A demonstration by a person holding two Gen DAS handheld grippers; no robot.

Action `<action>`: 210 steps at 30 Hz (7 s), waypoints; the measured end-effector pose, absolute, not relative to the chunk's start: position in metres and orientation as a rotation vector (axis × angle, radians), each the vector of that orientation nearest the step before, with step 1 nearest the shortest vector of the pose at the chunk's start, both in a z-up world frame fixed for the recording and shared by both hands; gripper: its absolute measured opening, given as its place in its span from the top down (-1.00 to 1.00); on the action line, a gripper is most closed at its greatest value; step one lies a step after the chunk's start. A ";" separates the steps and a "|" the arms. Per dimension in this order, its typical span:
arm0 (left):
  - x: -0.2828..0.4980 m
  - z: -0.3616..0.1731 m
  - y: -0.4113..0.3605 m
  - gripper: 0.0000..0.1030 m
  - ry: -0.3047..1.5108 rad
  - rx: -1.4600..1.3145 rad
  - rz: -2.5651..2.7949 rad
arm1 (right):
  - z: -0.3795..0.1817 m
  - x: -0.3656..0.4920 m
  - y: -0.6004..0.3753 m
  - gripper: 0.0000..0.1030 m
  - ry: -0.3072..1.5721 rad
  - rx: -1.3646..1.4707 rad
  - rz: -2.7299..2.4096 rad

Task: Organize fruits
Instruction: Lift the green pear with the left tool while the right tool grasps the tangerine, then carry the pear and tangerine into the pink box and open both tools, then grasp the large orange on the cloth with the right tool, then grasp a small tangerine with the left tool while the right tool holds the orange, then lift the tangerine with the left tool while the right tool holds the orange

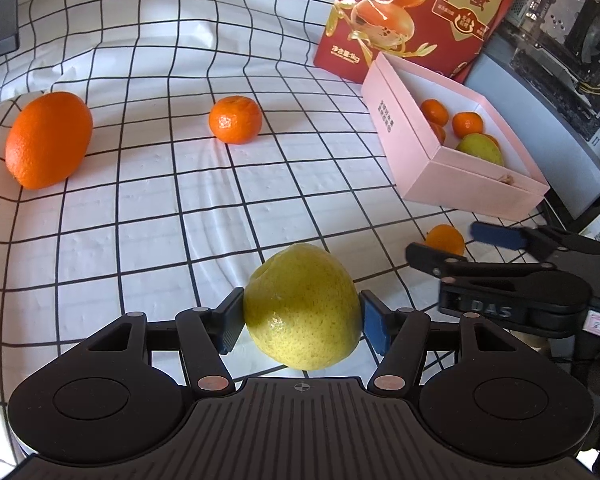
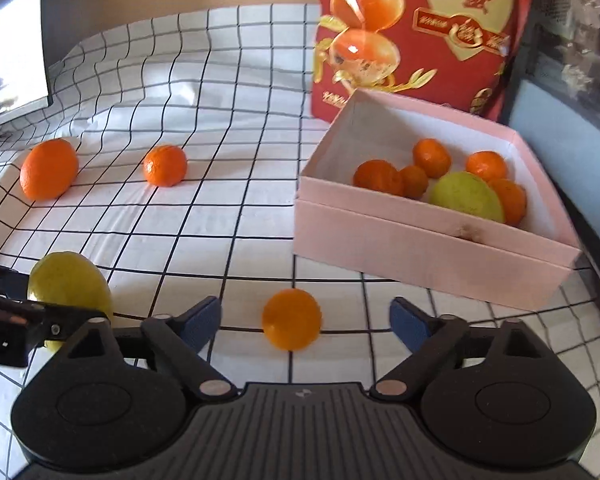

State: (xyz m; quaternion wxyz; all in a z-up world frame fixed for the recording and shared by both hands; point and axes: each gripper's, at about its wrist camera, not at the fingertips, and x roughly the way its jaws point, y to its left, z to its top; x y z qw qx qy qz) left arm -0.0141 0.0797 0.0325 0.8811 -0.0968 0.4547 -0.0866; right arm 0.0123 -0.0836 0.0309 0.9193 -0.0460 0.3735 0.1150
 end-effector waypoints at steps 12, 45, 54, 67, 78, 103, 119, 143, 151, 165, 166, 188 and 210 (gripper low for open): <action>-0.015 0.028 0.079 -0.26 0.960 -0.228 -0.198 | 0.030 0.003 -0.088 0.37 0.812 -0.128 0.276; -0.031 0.028 0.073 -0.26 0.949 -0.219 -0.226 | 0.038 -0.019 -0.108 -0.13 0.722 -0.091 0.252; -0.032 0.028 0.075 -0.26 0.946 -0.233 -0.225 | 0.026 -0.004 -0.114 0.21 0.796 -0.065 0.224; 0.018 0.063 0.046 -0.26 0.856 -0.264 -0.419 | 0.053 -0.009 -0.150 0.38 0.753 0.009 0.143; 0.215 0.162 -0.031 -0.26 0.747 -0.194 -0.506 | 0.138 0.085 -0.153 0.38 0.597 -0.108 0.089; 0.190 0.121 -0.001 -0.20 0.634 -0.148 -0.399 | 0.067 0.131 -0.164 -0.31 0.741 -0.090 0.047; 0.032 0.092 0.181 -0.20 0.614 -0.236 0.104 | 0.107 0.097 -0.081 -0.56 0.612 -0.080 0.317; -0.067 0.079 0.255 -0.20 0.724 -0.301 0.482 | 0.078 0.092 0.148 -0.58 0.666 -0.251 0.823; -0.101 0.077 0.259 -0.20 0.767 -0.313 0.534 | 0.049 0.114 0.217 -0.69 0.686 -0.363 0.768; -0.063 0.069 0.233 -0.20 0.725 -0.336 0.297 | 0.047 0.068 0.107 -0.59 0.758 -0.339 0.753; -0.053 0.069 0.225 -0.20 0.717 -0.323 0.248 | 0.049 0.059 0.088 -0.59 0.752 -0.331 0.728; 0.135 0.015 0.100 -0.02 0.847 0.052 -0.130 | 0.028 -0.006 -0.051 -0.62 0.763 -0.188 0.359; -0.014 0.022 0.086 0.01 0.902 -0.121 -0.138 | 0.015 0.003 -0.062 -1.00 0.798 -0.141 0.363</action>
